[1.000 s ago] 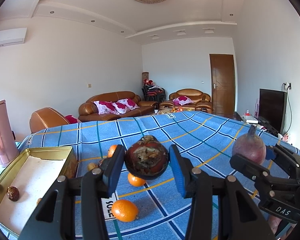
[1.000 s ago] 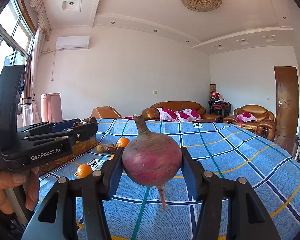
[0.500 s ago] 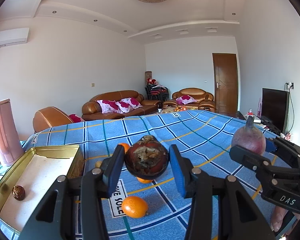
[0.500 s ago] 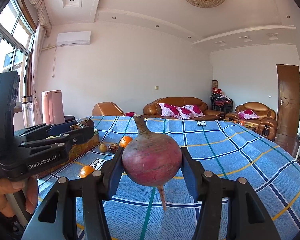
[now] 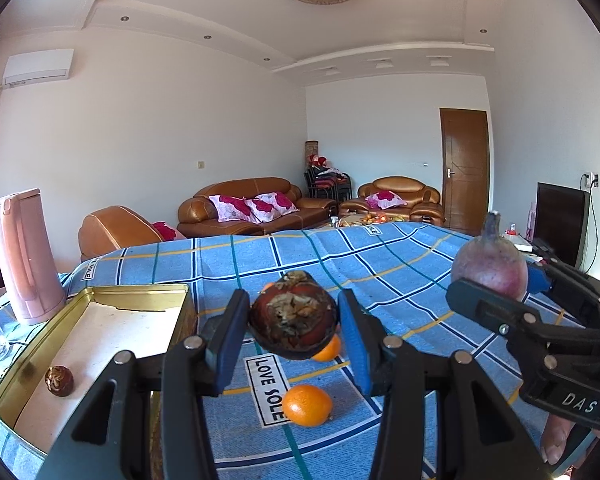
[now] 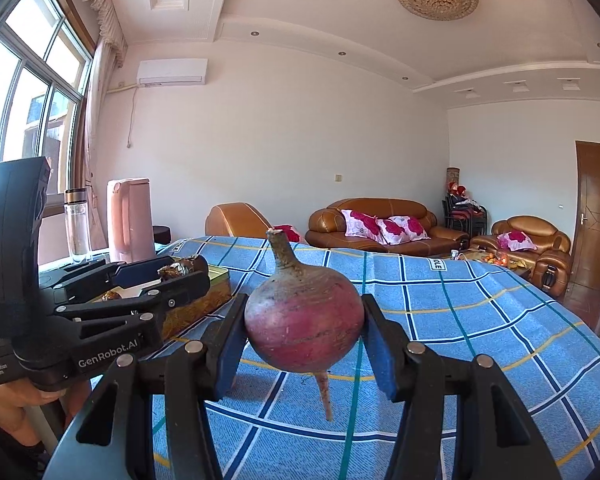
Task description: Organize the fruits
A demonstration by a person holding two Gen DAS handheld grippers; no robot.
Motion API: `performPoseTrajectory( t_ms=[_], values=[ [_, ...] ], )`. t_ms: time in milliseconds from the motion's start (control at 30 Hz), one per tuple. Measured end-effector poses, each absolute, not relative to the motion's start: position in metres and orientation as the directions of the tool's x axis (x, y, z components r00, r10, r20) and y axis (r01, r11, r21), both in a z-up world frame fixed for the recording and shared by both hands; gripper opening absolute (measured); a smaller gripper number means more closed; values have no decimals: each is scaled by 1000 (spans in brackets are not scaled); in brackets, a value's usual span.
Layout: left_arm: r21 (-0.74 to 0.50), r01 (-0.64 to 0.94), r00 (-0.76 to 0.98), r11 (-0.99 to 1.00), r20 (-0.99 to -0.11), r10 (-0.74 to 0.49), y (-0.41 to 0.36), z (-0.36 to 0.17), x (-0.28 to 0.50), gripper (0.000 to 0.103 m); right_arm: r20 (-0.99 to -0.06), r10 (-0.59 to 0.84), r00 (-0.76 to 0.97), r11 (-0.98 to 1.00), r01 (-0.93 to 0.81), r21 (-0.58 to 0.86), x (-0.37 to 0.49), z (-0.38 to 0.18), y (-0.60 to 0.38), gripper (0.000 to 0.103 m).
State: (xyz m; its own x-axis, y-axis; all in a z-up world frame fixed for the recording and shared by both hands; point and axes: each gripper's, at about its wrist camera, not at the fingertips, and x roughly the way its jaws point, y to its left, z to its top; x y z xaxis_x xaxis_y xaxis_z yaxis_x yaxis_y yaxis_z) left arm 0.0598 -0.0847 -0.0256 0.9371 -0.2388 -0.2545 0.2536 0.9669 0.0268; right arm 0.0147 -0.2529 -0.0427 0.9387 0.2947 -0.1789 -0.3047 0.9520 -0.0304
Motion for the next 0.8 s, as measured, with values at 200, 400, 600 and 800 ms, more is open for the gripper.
performPoseTrajectory(
  t_ms=[200,400,600,800],
  values=[
    [17,227,942,974,-257,-215,-69,-24,59,47,-181,319,930,942,-332,-49,18,-37,-239,56],
    [9,191,949,981,-258,-182,-53,-23,60,48,-188,348,919,929,-364,-60,23,-33,-222,56],
    [5,152,955,988,-258,-145,-37,-24,60,47,-190,385,903,914,-401,-57,28,-29,-206,56],
    [-6,120,956,993,-269,-117,-19,-24,62,47,-198,417,887,898,-436,-62,36,-24,-186,56]
  ],
)
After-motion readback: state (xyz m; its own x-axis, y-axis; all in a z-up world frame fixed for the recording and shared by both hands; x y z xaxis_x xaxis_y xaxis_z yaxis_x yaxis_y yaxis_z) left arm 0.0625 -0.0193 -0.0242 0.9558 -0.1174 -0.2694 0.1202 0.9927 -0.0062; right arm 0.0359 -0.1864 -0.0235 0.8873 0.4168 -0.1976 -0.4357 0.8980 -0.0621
